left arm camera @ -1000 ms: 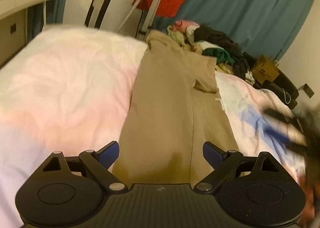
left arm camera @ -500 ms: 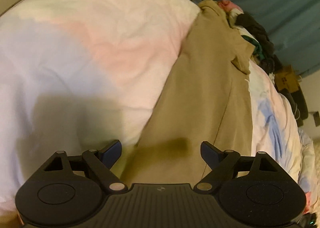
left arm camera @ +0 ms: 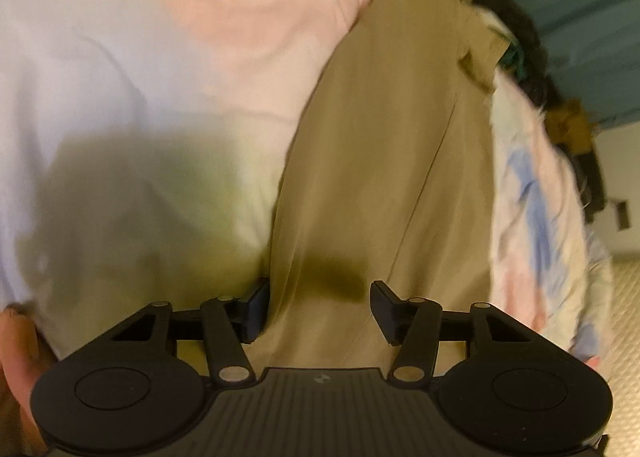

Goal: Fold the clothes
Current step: 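Grasp the shirt hem with both grippers, then lift the hem with both grippers and fold it toward the collar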

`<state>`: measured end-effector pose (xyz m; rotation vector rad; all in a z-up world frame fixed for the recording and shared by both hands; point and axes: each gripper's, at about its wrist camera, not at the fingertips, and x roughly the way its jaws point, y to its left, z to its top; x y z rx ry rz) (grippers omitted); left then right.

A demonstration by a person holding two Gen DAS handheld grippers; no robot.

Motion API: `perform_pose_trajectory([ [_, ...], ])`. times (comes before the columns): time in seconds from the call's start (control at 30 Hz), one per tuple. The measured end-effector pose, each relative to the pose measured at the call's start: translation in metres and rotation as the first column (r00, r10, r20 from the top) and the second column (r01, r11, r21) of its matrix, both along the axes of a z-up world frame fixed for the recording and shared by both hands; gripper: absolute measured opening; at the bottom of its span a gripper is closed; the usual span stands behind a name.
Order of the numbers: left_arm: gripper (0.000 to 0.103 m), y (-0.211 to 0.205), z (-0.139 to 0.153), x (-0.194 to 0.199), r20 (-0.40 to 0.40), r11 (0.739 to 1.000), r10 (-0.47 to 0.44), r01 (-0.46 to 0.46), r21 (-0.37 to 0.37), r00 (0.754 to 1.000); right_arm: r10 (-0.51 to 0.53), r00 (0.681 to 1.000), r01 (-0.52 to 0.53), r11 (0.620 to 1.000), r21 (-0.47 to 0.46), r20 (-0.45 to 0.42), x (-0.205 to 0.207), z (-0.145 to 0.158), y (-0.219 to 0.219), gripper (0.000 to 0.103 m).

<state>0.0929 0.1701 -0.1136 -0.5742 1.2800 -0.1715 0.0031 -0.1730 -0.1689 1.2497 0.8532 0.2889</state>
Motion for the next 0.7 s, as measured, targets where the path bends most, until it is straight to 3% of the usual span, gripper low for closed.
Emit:
perform_pose_trajectory([
  [0.13,0.054,-0.009,-0.004,0.000,-0.030,0.998,-0.031,0.033,0.046,0.999,0.035,0.998,-0.039,0.996,-0.080,-0.042,0.004,0.001,0.009,0.066],
  [0.23,0.030,-0.006,-0.002,-0.003,-0.037,0.999,-0.029,0.030,0.045,0.999,0.059,0.997,-0.065,0.987,-0.144,-0.046,0.006,0.007,0.020,0.063],
  [0.27,0.018,-0.005,-0.002,-0.004,-0.039,0.999,-0.029,0.031,0.033,0.999,0.074,0.997,-0.078,0.985,-0.152,-0.036,0.006,0.009,0.023,0.066],
  [0.33,0.012,-0.005,-0.001,-0.005,-0.035,0.999,-0.037,0.038,0.019,0.999,0.102,0.995,-0.104,0.980,-0.169,-0.017,0.004,0.015,0.031,0.065],
  [0.4,0.009,-0.004,0.000,-0.006,-0.026,0.999,-0.037,0.037,0.007,0.999,0.100,0.995,-0.103,0.976,-0.194,-0.028,0.003,0.015,0.034,0.056],
  [0.47,0.007,-0.001,0.001,-0.007,-0.016,0.999,-0.023,0.022,-0.027,1.000,0.089,0.994,-0.099,0.969,-0.225,-0.057,0.003,0.015,0.037,0.024],
  [0.5,0.007,0.002,0.004,-0.009,-0.009,0.998,-0.010,0.009,-0.055,1.000,0.079,0.994,-0.094,0.968,-0.235,-0.071,0.003,0.017,0.037,0.018],
  [0.57,0.006,0.009,0.009,-0.012,0.005,0.994,0.016,-0.015,-0.110,1.000,0.058,0.996,-0.075,0.964,-0.255,-0.072,0.003,0.028,0.037,0.010],
  [0.7,0.005,0.025,0.040,-0.018,0.073,0.975,0.036,-0.020,-0.219,0.997,0.018,1.000,-0.013,0.957,-0.289,0.016,-0.001,0.071,0.031,0.009],
])
